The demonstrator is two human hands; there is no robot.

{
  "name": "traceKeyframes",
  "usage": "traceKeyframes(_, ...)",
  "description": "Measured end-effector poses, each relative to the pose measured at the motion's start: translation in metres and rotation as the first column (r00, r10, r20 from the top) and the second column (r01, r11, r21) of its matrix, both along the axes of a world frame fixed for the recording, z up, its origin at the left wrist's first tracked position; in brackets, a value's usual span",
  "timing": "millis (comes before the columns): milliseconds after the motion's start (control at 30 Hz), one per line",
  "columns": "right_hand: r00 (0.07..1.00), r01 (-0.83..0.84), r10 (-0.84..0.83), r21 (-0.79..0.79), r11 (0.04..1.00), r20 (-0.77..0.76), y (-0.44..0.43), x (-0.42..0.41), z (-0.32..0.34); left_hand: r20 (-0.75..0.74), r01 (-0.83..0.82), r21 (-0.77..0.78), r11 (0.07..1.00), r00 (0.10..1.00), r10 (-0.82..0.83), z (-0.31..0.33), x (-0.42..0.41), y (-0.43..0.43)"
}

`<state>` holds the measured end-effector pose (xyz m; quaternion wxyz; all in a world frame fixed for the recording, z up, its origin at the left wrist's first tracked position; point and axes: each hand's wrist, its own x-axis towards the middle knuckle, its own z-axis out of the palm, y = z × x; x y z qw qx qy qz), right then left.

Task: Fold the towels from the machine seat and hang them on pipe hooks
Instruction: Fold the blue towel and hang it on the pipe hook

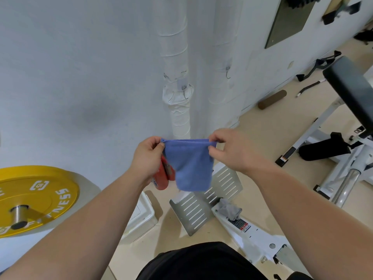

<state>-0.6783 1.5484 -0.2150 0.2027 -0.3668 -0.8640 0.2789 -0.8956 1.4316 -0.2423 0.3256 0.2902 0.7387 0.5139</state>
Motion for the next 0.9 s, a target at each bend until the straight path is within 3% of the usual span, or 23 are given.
traceKeyframes(100, 0.974, 0.040, -0.091, -0.238, 0.970, -0.208, 0.004, -0.006, 0.007, 0.054, 0.035, 0.027, 0.999, 0.998, -0.036, 0.005, 0.004, 0.006)
traceKeyframes(367, 0.926, -0.047, -0.177, -0.564, 0.825, -0.335, -0.001, -0.003, 0.011, 0.095, 0.243, -0.049, 0.969, 0.967, -0.238, 0.017, -0.010, 0.007)
traceKeyframes(567, 0.929, -0.092, -0.147, -0.599, 0.796, -0.338, -0.009, -0.011, 0.002, 0.024, 0.528, -0.223, 0.819, 0.843, -0.537, 0.039, -0.001, 0.013)
traceKeyframes(767, 0.933, -0.102, -0.147, -0.630, 0.770, -0.330, -0.005, -0.007, -0.006, -0.101, 0.514, -0.319, 0.796, 0.817, -0.568, 0.052, 0.009, 0.027)
traceKeyframes(900, 0.897, -0.123, -0.215, -0.685, 0.718, -0.386, -0.002, -0.004, -0.017, -0.122, 0.496, -0.253, 0.830, 0.835, -0.536, 0.056, 0.023, 0.033)
